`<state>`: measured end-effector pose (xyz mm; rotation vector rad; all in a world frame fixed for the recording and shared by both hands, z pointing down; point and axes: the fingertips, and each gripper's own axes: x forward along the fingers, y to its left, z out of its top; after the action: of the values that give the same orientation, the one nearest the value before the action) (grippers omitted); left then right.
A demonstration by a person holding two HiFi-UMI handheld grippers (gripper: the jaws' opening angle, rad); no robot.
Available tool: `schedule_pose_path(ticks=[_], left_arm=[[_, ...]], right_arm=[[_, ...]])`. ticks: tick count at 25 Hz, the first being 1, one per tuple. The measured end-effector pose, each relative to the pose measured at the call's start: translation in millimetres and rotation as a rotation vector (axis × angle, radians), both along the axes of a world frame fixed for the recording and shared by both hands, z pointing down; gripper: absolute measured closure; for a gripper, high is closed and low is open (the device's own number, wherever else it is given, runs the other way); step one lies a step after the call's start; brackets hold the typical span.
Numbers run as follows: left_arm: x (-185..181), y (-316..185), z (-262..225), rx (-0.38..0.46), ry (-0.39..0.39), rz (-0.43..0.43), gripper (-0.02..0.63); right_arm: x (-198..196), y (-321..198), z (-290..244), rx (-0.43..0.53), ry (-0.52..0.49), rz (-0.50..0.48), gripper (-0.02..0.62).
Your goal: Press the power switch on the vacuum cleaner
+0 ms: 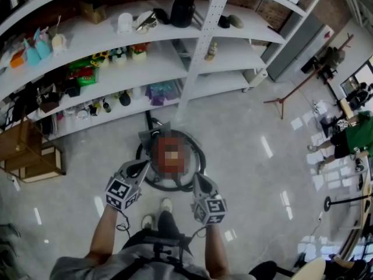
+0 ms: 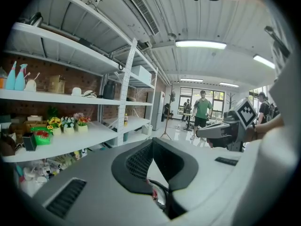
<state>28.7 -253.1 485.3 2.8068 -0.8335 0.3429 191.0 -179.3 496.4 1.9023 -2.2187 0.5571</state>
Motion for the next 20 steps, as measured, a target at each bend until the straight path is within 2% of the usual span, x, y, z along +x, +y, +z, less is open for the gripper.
schedule_pose_path(ticks=[14, 20], left_arm=[[21.5, -38.1, 69.3, -0.102, -0.075, -0.035, 0.600], [28.5, -49.2, 104.1, -0.136, -0.102, -0.043, 0.600]], right_arm=[[5.1, -56.0, 68.2, -0.118, -0.081, -0.079, 0.583], [9.4, -68.3, 104.3, -0.180, -0.083, -0.107, 0.583]])
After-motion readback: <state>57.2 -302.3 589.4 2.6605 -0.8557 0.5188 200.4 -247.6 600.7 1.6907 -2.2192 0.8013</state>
